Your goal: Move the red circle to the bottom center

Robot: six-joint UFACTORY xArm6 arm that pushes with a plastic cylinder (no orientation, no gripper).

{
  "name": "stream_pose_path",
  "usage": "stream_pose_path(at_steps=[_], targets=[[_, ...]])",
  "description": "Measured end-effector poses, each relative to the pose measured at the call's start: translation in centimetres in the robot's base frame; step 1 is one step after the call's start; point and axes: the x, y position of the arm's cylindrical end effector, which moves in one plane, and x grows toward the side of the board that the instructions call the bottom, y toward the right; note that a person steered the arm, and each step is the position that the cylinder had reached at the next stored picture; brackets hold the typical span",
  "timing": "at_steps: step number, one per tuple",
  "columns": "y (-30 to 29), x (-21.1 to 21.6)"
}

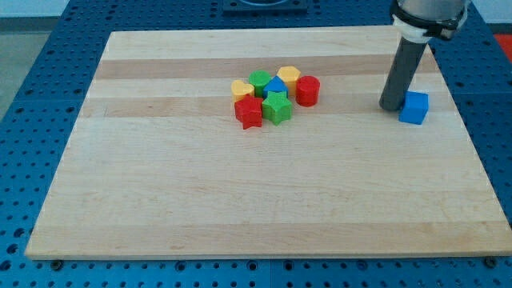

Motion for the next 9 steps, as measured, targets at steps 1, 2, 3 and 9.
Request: stream_pose_path(at_steps=[1, 2, 3, 9], targets=[[-2.3, 0.0], [-5.8, -0.2], [-6.9, -1.1], [-13.8, -4.4]])
